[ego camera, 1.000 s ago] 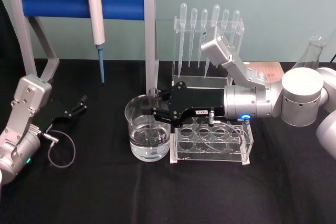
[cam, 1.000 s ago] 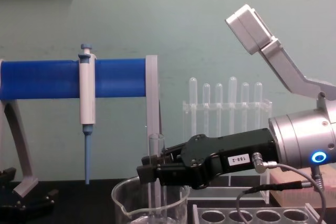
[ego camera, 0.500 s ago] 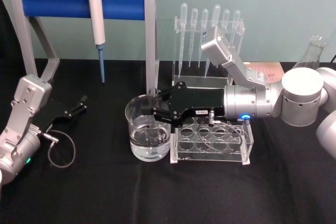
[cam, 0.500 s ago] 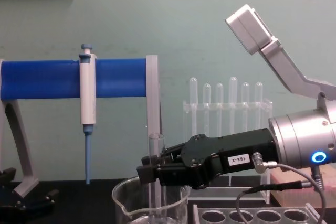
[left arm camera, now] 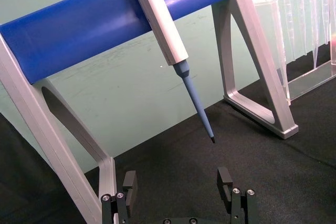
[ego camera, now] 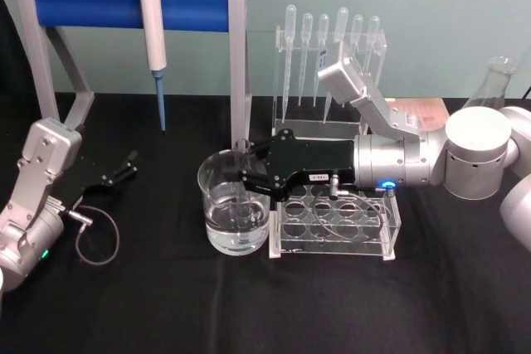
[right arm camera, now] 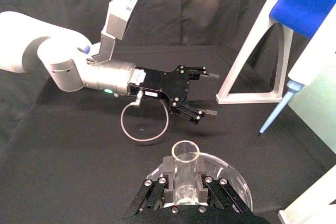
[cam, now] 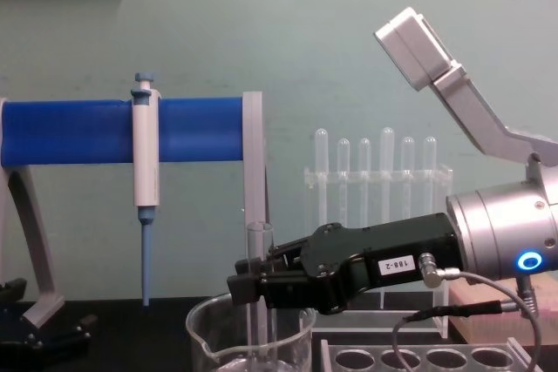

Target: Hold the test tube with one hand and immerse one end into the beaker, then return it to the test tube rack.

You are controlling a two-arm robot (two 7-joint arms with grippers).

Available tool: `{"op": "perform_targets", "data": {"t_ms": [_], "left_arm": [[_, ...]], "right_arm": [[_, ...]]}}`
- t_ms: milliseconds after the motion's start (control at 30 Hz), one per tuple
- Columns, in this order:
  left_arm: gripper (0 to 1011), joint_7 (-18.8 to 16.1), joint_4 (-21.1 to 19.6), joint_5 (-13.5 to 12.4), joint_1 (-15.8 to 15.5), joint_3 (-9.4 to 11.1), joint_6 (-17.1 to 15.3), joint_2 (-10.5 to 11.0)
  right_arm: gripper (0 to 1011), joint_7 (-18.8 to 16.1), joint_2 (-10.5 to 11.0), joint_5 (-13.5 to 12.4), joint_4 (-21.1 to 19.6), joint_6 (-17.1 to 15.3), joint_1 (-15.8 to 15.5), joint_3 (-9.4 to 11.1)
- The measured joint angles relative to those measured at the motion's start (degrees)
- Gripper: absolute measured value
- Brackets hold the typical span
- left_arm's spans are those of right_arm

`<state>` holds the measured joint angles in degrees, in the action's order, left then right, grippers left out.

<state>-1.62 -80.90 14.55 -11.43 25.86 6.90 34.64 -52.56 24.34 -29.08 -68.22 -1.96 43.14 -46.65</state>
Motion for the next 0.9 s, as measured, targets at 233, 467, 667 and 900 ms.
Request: {"op": "perform_targets", "data": {"t_ms": [233,467,667,900], "left_arm": [[1000,0.0,0.0,0.0,0.0,0.0,0.0,0.0],[1000,0.0,0.0,0.0,0.0,0.0,0.0,0.0],[1000,0.0,0.0,0.0,0.0,0.0,0.0,0.0],[1000,0.0,0.0,0.0,0.0,0.0,0.0,0.0]], "right_arm": [[234,0.0,0.0,0.0,0.0,0.0,0.0,0.0],[235,0.0,0.0,0.0,0.0,0.0,0.0,0.0],[235,0.0,0.0,0.0,0.0,0.0,0.0,0.0],[235,0.0,0.0,0.0,0.0,0.0,0.0,0.0]]}}
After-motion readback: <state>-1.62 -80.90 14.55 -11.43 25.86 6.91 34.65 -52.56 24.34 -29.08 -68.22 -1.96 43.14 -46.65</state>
